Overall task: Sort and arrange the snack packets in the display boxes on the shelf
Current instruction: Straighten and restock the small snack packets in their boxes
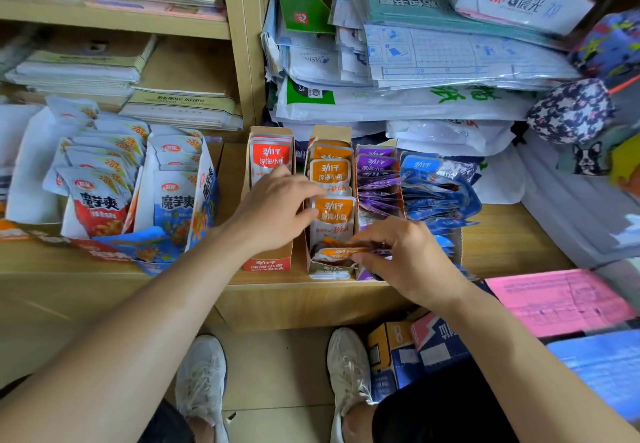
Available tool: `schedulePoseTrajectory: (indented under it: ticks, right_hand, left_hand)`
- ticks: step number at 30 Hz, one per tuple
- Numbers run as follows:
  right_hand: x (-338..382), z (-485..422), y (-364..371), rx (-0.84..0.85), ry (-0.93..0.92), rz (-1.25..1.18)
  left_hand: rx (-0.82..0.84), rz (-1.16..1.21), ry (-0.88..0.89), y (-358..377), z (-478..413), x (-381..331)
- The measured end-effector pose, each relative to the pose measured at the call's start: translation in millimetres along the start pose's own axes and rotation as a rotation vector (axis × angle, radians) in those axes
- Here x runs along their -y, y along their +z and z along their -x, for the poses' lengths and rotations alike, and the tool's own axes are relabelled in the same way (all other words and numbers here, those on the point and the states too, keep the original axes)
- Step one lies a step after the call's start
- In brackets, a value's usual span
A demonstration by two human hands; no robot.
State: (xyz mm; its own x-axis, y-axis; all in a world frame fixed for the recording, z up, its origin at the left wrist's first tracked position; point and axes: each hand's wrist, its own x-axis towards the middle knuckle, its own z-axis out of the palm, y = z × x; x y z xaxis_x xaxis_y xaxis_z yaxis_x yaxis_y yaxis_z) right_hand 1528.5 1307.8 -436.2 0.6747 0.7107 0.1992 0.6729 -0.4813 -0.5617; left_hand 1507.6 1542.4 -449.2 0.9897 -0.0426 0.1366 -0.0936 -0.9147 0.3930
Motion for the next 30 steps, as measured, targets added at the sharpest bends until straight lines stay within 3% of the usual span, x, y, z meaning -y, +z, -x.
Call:
schedulePoseTrajectory:
  ticks: [2, 7, 13, 15, 18, 22, 26, 30]
  right_hand:
    - [-2, -1, 2, -0.034, 0.029, 0.000]
    - [-5, -2, 10, -0.199, -0.024, 0.100]
    - [1, 0, 9, -0.229, 0.008, -0.052]
    - [0, 1, 9, -0.144, 0.015, -0.043]
    - [-4, 1, 8, -0.088, -0.034, -0.030]
    - [-7, 0, 8, -0.075, -0.052, -0.009]
    - [-9, -2, 12, -0.153, -0.065, 0.097]
    - [-6, -7, 14, -0.163, -0.036, 0.101]
  left_hand:
    - [-0.030, 0.197, -0.012, -6, -1, 0]
    - [0.113, 0.482, 0.032, -21, 2, -2]
    - [0.465, 0.639, 0.028, -37, 6, 1]
    - [0.390, 0.644, 0.004, -34, 2, 1]
    - [0.004, 0.375, -0.037, -22, -9, 2]
    - [0.082, -0.011, -0.012, -5, -17, -1]
    - [-0.005, 0.227, 0.012, -13, -20, -3]
    - [0.317, 0.599, 0.017, -31, -15, -7]
